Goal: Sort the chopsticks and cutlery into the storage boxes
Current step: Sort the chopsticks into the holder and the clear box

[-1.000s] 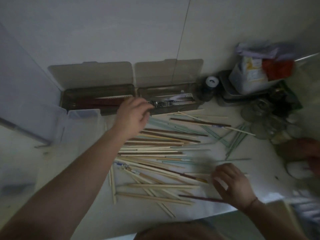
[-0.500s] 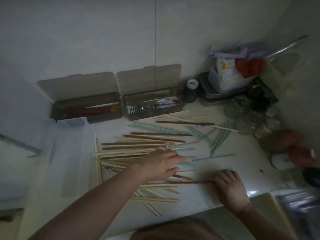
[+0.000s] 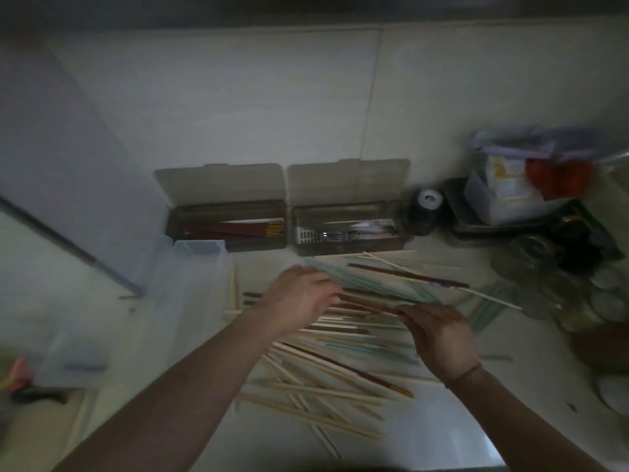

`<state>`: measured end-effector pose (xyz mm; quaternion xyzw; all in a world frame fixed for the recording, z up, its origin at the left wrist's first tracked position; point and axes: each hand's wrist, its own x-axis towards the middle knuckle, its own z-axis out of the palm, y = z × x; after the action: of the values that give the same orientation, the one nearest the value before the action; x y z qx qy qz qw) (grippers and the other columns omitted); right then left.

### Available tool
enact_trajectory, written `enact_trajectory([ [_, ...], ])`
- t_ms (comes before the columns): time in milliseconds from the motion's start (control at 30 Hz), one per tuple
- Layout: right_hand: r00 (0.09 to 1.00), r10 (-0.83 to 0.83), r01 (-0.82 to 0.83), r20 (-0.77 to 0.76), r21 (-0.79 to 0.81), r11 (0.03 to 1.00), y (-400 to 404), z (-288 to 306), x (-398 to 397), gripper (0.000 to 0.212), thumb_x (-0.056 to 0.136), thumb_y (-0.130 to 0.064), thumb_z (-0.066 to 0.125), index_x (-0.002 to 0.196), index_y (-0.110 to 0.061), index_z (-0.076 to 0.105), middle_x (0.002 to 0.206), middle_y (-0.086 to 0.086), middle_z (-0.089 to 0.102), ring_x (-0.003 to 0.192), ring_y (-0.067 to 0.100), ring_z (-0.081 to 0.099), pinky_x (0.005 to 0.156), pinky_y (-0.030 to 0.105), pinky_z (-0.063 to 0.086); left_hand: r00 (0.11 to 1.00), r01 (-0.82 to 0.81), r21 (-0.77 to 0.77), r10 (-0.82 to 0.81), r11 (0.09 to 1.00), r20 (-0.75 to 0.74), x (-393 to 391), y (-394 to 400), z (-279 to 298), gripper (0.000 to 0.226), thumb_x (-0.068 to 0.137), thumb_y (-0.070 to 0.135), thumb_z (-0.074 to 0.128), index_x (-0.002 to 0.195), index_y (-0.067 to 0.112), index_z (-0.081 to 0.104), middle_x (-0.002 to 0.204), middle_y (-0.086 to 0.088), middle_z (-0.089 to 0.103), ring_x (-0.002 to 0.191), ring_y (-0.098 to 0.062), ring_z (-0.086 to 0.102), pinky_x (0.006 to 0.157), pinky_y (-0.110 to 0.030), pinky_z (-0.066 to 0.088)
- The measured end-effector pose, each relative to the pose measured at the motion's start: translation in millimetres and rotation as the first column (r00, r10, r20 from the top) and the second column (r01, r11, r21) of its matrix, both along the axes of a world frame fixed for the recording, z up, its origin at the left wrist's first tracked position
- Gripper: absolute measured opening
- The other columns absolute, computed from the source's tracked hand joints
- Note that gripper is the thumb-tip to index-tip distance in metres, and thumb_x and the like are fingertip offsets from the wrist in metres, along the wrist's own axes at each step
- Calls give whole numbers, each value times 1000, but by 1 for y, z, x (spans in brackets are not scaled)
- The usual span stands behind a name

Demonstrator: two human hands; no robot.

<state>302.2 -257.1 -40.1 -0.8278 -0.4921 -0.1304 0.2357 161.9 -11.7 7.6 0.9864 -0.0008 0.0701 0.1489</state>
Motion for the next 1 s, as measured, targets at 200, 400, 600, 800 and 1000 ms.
enact_trajectory([
  [200, 988, -116, 120, -106, 30, 992, 100, 17, 7, 39, 92, -37, 43, 93, -15, 74, 86, 8, 72, 80, 34, 64, 69, 40, 53, 748, -663, -43, 664, 747, 2, -56, 69, -15, 68, 91, 41, 56, 149, 18, 28, 153, -5, 30, 139, -26, 28, 113, -42, 27],
  [400, 985, -143, 128, -99, -149, 981, 235, 26, -1, 14, 86, -31, 63, 92, -25, 75, 103, 7, 63, 100, 35, 49, 81, 40, 37, 656, -749, 20, 745, 663, -120, -104, 90, -38, 65, 88, 45, 53, 145, 22, 32, 153, -5, 29, 140, -27, 23, 114, -44, 22],
  [600, 994, -106, 81, -39, -403, 912, 320, 4, -23, 22, 93, -40, 50, 100, -38, 71, 112, 2, 59, 109, 31, 42, 87, 41, 29, 686, -724, -27, 716, 689, -127, -111, 95, -52, 62, 86, 45, 53, 142, 23, 37, 152, -5, 31, 139, -29, 27, 111, -46, 27],
  [800, 991, -44, -13, -127, -418, 908, 335, -3, -24, 25, 94, -41, 51, 111, -36, 68, 117, -3, 61, 120, 31, 40, 97, 43, 28, 723, -690, -80, 678, 720, -133, -105, 93, -59, 65, 87, 45, 54, 145, 24, 34, 153, -3, 29, 140, -26, 26, 113, -45, 27],
  [1000, 967, -159, 174, -197, 61, 983, 263, 8, 14, 21, 88, -17, 57, 100, -18, 74, 102, 7, 71, 97, 35, 59, 84, 36, 39, 791, -611, -9, 611, 791, -12, -96, 92, -52, 57, 84, 38, 58, 137, 23, 45, 148, -5, 35, 137, -29, 28, 112, -51, 28],
])
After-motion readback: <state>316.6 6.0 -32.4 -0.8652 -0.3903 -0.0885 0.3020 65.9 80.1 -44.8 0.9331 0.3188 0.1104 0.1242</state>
